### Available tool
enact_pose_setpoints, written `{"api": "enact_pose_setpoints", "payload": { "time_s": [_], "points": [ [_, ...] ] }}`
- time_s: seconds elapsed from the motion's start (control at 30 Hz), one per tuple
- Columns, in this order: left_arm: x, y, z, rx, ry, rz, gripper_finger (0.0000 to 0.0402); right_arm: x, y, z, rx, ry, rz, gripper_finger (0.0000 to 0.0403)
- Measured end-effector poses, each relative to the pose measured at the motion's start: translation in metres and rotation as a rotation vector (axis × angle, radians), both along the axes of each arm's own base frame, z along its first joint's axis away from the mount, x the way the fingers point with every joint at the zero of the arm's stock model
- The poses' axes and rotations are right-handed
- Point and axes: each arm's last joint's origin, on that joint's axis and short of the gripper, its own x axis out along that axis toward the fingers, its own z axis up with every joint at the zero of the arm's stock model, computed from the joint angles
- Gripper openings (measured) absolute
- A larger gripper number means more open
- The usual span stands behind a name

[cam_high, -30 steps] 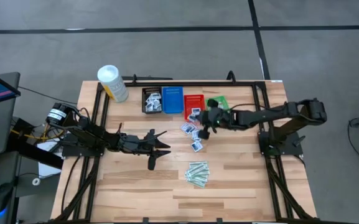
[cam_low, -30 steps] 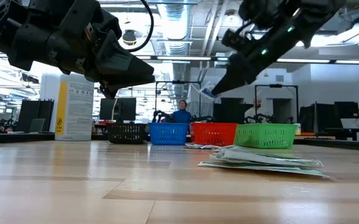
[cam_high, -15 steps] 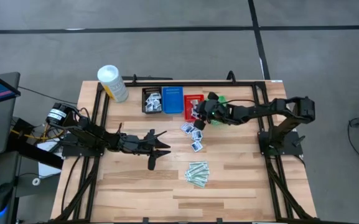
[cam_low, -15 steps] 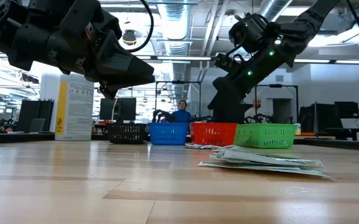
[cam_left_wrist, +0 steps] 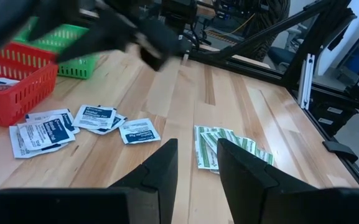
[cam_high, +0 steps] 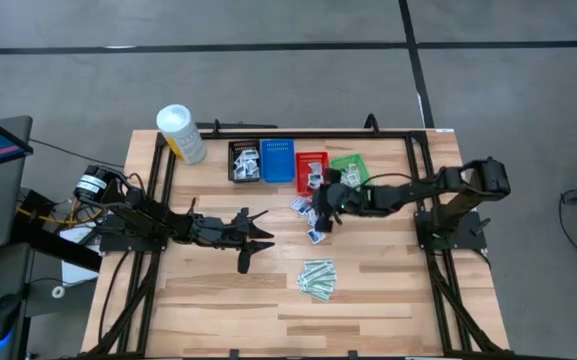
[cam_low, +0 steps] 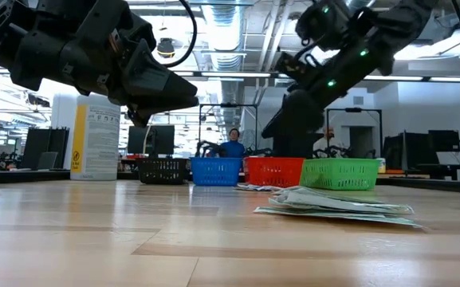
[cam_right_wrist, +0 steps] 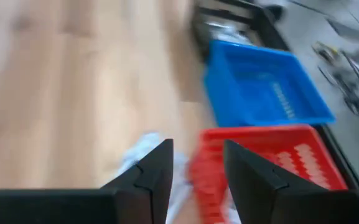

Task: Pick & Place First Aid Supplies
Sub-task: Put the blue pad into the red bin

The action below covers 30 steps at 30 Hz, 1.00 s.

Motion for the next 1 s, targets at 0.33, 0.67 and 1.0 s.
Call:
{"api": "enact_pose_setpoints", "payload": {
  "time_s": [0.33,0.67,1.0],
  "points": [
    [0.000,0.000,0.000,0.001,0.003,0.000,0.0112,-0.005,0.048,-0.009,0.122,0.122,0.356,0.0126],
    [0.000,0.000,0.000,0.002,0.004,0.000,0.0112,-0.004,0.064,-0.038,0.193,0.242,0.453,0.0122],
    [0.000,0.000,0.000,0.001,0.004,0.000,0.0112,0.000,0.063,-0.062,0.188,0.300,0.413,0.0123]
  ]
}}
